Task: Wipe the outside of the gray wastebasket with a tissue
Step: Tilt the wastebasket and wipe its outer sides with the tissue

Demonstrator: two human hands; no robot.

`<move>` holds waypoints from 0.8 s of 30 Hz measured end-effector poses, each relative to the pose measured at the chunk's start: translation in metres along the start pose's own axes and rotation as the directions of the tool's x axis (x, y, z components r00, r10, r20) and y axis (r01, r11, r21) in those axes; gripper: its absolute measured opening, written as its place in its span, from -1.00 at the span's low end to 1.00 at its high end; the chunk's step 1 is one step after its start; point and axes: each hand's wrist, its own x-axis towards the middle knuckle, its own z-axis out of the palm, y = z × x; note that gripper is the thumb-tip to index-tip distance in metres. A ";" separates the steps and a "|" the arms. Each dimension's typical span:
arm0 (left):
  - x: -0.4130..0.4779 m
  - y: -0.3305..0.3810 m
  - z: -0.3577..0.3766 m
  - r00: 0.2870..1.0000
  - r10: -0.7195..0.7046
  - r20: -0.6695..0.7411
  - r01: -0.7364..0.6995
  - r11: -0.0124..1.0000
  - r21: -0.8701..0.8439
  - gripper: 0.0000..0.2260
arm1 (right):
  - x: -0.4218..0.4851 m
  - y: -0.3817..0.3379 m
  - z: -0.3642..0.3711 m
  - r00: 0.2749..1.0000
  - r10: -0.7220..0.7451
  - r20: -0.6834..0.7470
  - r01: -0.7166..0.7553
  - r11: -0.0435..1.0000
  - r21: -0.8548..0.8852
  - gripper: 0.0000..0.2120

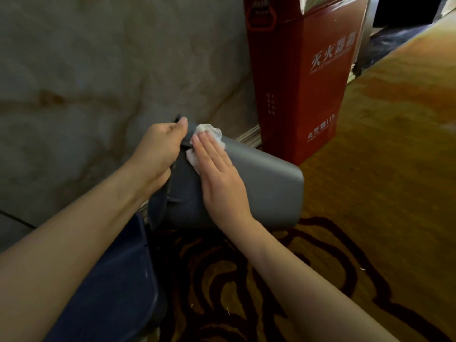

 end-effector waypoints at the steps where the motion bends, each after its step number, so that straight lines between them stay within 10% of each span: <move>1: 0.003 0.002 0.000 1.000 -0.019 -0.013 0.019 1.000 0.005 -0.73 | 0.000 0.005 -0.003 1.000 0.015 0.010 -0.015 1.000 -0.009 -0.60; 8: 0.017 0.006 -0.004 0.988 -0.135 -0.081 0.129 0.989 -0.076 -0.74 | -0.031 0.092 -0.053 0.875 0.484 -0.011 -0.483 0.871 -0.091 -0.62; 15: 0.024 0.003 -0.007 0.971 -0.214 -0.110 0.202 0.973 -0.116 -0.73 | -0.020 0.115 -0.059 0.796 0.604 -0.038 -0.604 0.787 -0.125 -0.64; 24: 0.036 -0.002 -0.011 0.933 -0.291 -0.210 0.266 0.954 -0.142 -0.59 | -0.012 -0.009 -0.002 0.966 0.048 0.253 -0.068 0.995 0.072 -0.54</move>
